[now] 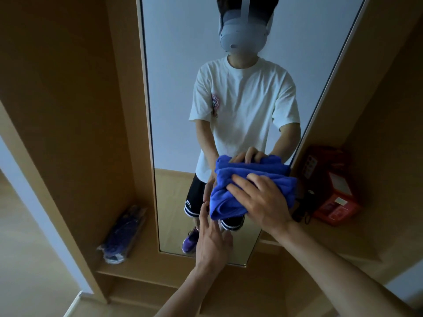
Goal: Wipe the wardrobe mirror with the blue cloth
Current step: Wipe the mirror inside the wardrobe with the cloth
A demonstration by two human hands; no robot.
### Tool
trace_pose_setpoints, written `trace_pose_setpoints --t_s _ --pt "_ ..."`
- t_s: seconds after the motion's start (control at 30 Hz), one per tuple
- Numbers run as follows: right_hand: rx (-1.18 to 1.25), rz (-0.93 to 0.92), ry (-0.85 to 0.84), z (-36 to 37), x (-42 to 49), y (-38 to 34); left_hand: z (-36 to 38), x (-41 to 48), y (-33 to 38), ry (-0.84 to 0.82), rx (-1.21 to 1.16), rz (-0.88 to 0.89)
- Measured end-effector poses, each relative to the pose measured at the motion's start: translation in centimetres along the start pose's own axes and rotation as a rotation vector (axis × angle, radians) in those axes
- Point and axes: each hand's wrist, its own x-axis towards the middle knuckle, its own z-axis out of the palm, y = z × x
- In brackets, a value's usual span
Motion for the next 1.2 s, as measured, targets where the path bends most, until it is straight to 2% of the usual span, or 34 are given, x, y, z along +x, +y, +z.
trace_pose_setpoints --t_s 0.07,0.2,0.33,0.6,0.77,0.9,1.07,1.13,1.2 --pt "0.008 -0.029 -0.037 -0.2 -0.3 -0.3 0.2 0.1 -0.5 0.004 -0.115 -0.144" --pt "0.044 0.011 0.007 -2.0 1.9 0.5 0.4 1.0 -0.6 0.004 -0.556 -0.561" --pt "0.021 0.071 0.111 -4.0 5.2 2.9 0.5 2.9 0.0 0.030 -0.900 -0.781" --pt "0.006 0.026 0.024 -0.4 1.5 0.5 0.6 4.3 2.4 0.107 -1.226 -0.884" --pt "-0.038 -0.129 -0.054 0.7 -0.8 -0.5 0.2 4.3 1.9 0.171 -1.443 -0.856" --pt "0.015 -0.068 -0.046 -1.2 1.0 0.3 0.2 4.8 2.0 0.192 -1.305 -0.900" --pt "0.017 0.067 0.076 -4.0 4.5 3.3 0.5 6.1 1.2 0.185 -1.151 -0.973" --pt "-0.001 0.086 0.081 -4.0 4.6 3.3 0.9 6.0 0.8 0.134 -1.104 -0.947" --pt "-0.017 0.064 0.065 -3.4 3.6 2.5 1.2 5.4 0.6 0.112 -1.006 -0.843"
